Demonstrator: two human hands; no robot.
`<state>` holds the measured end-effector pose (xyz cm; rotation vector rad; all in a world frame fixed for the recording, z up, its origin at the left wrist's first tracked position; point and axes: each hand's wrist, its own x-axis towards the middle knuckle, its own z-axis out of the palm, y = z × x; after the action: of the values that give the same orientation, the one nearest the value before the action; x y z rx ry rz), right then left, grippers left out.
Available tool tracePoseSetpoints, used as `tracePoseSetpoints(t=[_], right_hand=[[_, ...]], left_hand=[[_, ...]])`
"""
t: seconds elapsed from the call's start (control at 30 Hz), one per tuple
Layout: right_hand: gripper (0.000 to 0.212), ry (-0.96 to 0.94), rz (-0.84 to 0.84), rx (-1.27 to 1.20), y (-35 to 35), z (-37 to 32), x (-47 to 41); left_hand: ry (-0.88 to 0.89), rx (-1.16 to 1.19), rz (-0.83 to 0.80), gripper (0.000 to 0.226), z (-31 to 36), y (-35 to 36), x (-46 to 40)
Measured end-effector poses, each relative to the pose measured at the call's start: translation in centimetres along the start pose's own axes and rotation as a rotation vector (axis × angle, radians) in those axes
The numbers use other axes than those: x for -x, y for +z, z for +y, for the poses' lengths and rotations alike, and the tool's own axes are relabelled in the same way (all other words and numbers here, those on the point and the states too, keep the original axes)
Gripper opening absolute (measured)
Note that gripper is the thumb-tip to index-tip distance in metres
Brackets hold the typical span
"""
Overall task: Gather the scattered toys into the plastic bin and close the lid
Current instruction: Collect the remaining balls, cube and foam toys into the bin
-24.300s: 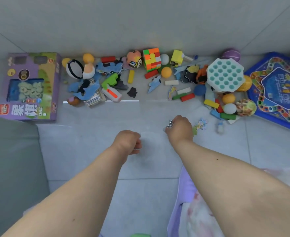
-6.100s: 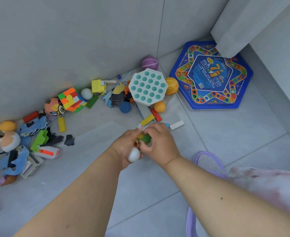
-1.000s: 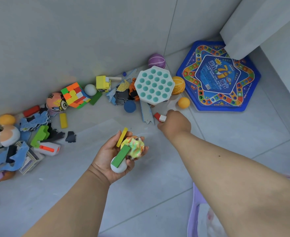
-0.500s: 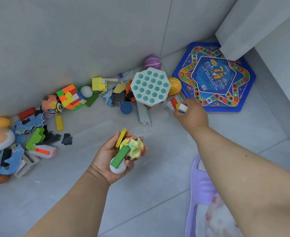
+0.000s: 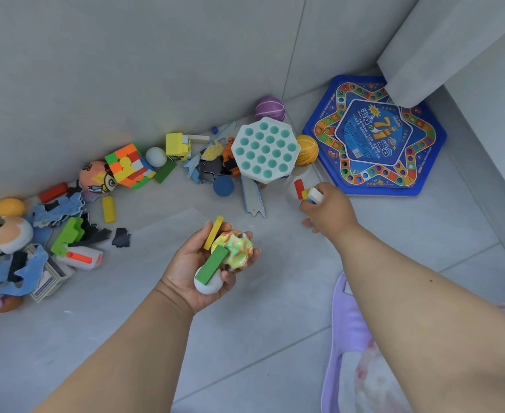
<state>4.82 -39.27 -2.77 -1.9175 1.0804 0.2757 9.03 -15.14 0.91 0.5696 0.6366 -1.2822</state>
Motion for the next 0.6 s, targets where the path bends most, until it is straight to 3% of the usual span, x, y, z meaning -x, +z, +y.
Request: tracePoseSetpoints(t=[0.1,0.2,0.27,0.37,0.47,0.6], right_hand=[[0.010,0.025,-0.014,-0.153,0.9,-0.8,2.6],[0.014,0.005,-0.061,-0.275,2.4,-2.8,5.6],[0.011,-0.023,-0.090,-0.360,3.4,-5.1,7.5],[0.008,-0.120,-0.168,-0.490,4.5,-9.8,10.8],[0.016,-0.250,-0.263,-0.660,5.4,-14.7,15.3],[0.016,-0.437,-0.422,-0.710,7.9,-20.2,22.0]], left_hand=[[0.033,0.014,0.005,0.037,0.2,0.4,0.9],[0.082,0.032,-0.030,0.019,0.6,0.3,2.6],[0.156,0.043,-0.082,0.028,1.0,0.1,4.4],[0.298,0.118,-0.103,0.034,2.2,0.1,7.8],[0.404,0.182,-0.063,0.020,3.4,0.0,11.9],[0.596,0.230,-0.002,0.035,4.5,0.5,18.4]])
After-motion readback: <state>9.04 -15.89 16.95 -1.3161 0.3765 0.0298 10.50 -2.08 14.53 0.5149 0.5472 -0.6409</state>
